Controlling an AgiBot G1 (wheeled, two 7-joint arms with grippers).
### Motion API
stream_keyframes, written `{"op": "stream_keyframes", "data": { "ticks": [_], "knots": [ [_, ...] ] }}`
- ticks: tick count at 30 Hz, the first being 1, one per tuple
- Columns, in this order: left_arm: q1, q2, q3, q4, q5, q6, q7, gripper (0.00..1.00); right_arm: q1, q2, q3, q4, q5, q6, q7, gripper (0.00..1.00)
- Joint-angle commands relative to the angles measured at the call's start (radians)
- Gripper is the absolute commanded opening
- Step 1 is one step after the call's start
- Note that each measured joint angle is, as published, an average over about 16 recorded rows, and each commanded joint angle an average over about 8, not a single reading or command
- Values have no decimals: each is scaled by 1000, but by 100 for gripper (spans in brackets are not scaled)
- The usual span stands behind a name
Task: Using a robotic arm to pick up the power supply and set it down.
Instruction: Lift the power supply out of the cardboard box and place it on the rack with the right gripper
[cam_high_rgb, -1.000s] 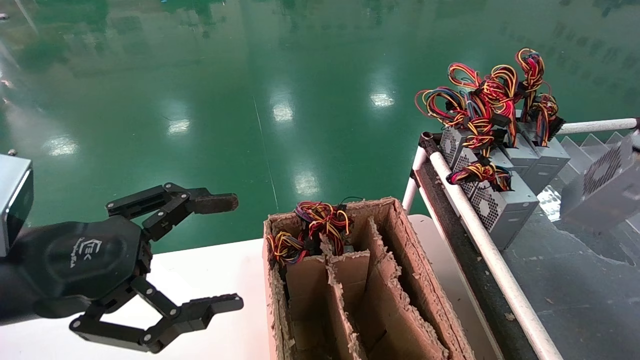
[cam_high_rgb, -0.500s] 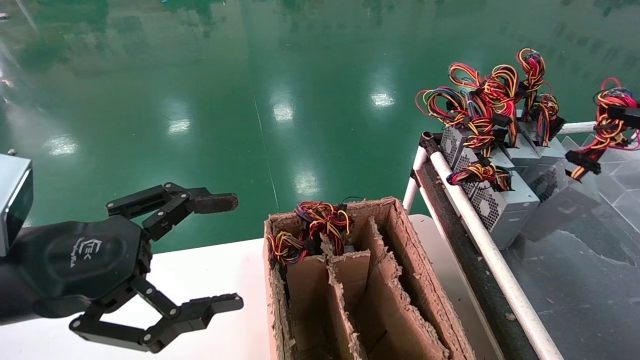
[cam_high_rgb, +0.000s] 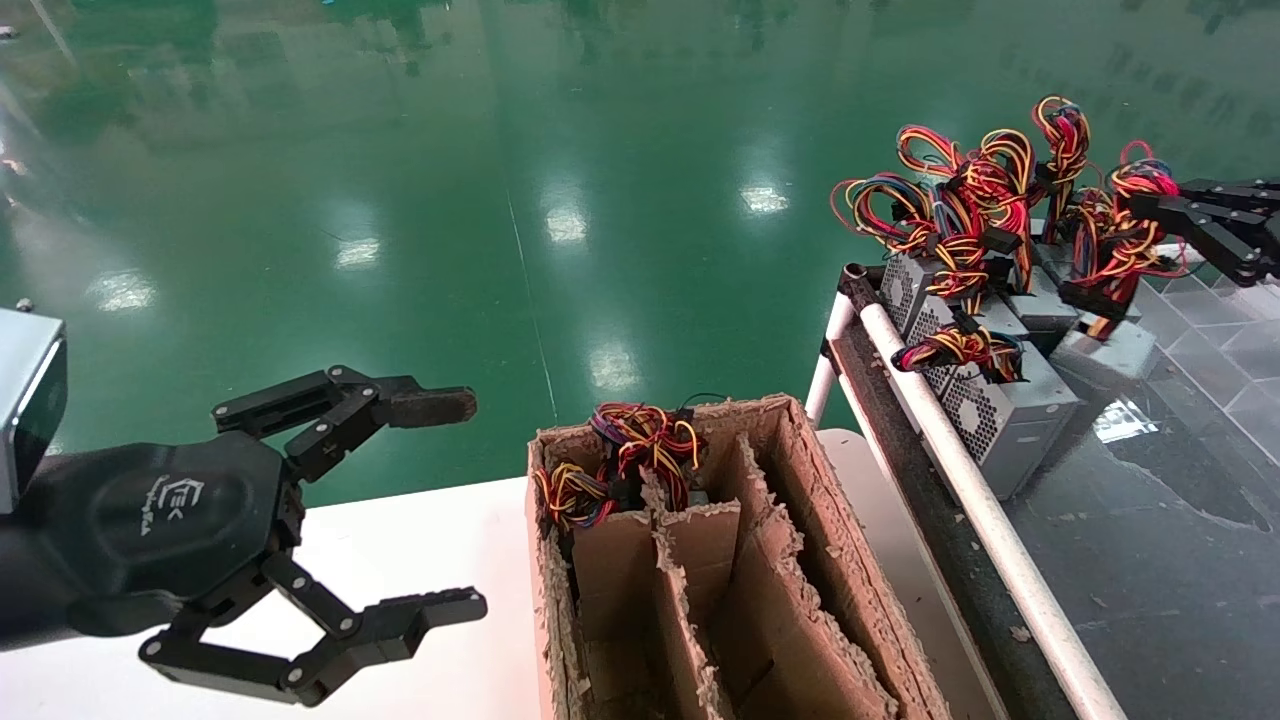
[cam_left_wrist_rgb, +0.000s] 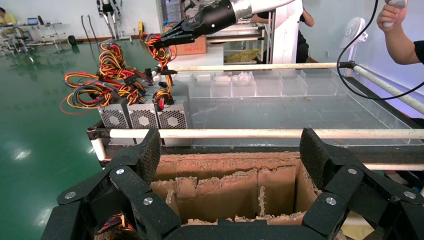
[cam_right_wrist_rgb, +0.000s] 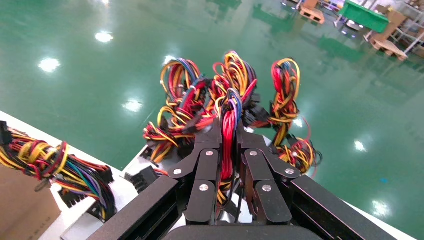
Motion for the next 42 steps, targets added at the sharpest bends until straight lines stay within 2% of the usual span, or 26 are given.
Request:
{"op": "stream_keyframes", "data": {
  "ticks": [1, 10, 24, 42],
  "knots": [
    [0, 0, 0, 0, 0, 0, 0, 100, -1, -6, -1, 2, -1, -6, 0, 0],
    [0, 0, 0, 0, 0, 0, 0, 100, -2, -15, -9, 10, -12, -36, -7, 0],
    [0, 0, 0, 0, 0, 0, 0, 100, 40, 30, -26, 24, -37, -80, -15, 0],
    [0, 0, 0, 0, 0, 0, 0, 100, 70, 53, -54, 25, -79, -90, -33, 0]
  ]
}}
